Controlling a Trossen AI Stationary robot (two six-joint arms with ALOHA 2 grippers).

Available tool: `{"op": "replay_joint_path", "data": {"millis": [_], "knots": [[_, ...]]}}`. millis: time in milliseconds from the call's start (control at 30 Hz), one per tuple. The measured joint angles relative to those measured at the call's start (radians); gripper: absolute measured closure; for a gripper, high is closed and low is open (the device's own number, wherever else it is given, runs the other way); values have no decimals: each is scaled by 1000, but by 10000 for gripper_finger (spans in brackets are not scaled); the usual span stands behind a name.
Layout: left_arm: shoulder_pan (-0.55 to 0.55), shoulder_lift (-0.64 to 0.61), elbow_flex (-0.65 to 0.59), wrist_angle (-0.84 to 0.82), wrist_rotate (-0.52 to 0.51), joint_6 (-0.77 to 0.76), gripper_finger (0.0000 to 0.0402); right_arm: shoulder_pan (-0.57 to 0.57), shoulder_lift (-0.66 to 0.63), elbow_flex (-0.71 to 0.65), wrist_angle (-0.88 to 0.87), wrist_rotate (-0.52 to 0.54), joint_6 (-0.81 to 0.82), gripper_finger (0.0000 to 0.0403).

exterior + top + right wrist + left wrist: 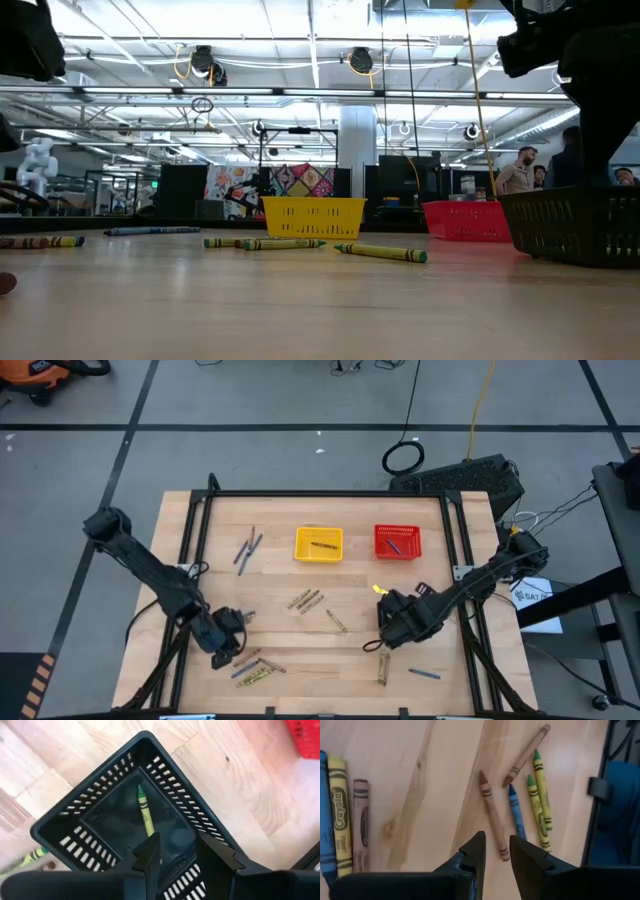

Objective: Sort crayons
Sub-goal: Put the brown crayon into the yellow bin

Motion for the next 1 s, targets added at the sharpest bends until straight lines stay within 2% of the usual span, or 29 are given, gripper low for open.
{"op": "replay_joint_path", "data": {"millis": [500,1000], "knots": [[-1,230,113,-7,25,-18,309,67,0,0,4,-2,146,291],[-1,340,142,-24,21,-44,309,114,0,0,8,-3,164,291]]}}
